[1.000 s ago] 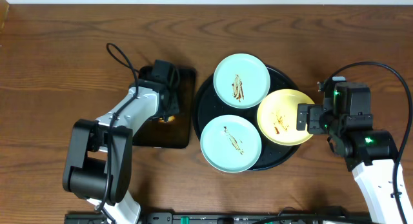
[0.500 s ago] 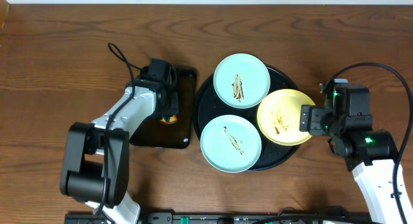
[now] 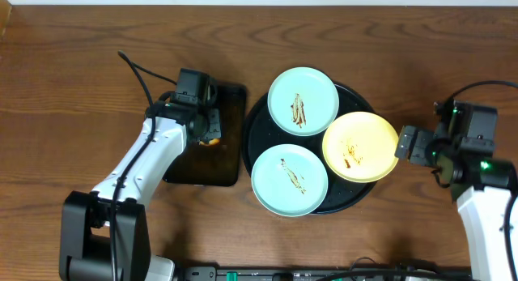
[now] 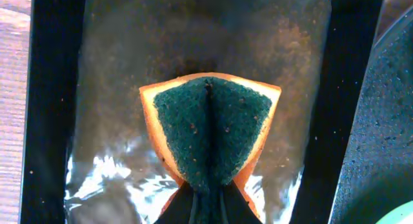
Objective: Clean dirty plates on tray and stack at the side
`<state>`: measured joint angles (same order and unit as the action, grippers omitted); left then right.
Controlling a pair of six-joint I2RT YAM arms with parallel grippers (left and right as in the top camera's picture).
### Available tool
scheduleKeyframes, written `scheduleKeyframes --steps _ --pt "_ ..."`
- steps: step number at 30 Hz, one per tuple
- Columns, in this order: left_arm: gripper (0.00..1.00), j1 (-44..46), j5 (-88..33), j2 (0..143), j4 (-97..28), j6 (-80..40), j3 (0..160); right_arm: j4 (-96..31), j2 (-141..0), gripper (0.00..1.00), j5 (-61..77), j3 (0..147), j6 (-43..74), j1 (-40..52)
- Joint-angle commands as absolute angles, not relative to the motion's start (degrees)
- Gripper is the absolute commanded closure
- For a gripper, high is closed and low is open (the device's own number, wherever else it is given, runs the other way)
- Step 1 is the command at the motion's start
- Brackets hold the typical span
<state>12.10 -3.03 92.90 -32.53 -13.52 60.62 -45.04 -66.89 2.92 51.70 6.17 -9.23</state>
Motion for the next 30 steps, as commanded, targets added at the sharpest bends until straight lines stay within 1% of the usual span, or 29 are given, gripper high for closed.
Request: scheduleKeyframes --steps 1,9,13,15,16,17,20,24,27,29,30 --pt "0.93 12.23 -2.31 93.47 -32.56 -14.06 60.12 -44.71 -71.61 0.04 13.28 52.77 1.83 -10.83" --pt "0.92 12.23 -2.33 93.56 -32.71 -14.06 60.12 -41.60 -81.69 0.11 14.41 52.77 1.19 -10.85" --pt "0.92 12.23 -2.33 93.56 -32.73 -14.06 60.12 -39.62 -86.32 0.27 14.46 52.77 1.21 -10.83" --pt "0.92 12.23 -2.33 93.56 -32.71 -14.06 60.12 -38.68 -87.72 0.38 14.46 52.77 1.21 -10.83" --pt "0.92 12.23 -2.33 93.56 -32.71 -14.06 60.12 -38.17 -88.36 0.41 14.46 52.77 1.21 -10.83" --pt "0.92 12.23 -2.33 93.56 -32.71 -14.06 60.12 -37.80 -88.79 0.41 14.46 52.77 1.21 -10.83" --pt "0.92 12.23 -2.33 93.56 -32.73 -14.06 60.12 -36.67 -90.08 0.37 14.46 52.75 1.21 -10.83" --pt "0.92 12.23 -2.33 93.56 -32.73 -14.06 60.12 -35.22 -92.14 0.37 14.44 52.75 1.21 -10.74" --pt "0.92 12.23 -2.33 93.56 -32.77 -14.06 60.12 -34.83 -93.78 0.42 14.44 52.75 1.21 -10.74" --pt "0.92 12.23 -2.33 93.56 -32.91 -14.06 60.12 -34.57 -94.67 0.48 14.44 52.75 1.21 -10.74" --pt "0.92 12.23 -2.33 93.56 -32.93 -14.06 60.12 -34.39 -95.04 0.53 14.44 52.75 1.21 -10.74"
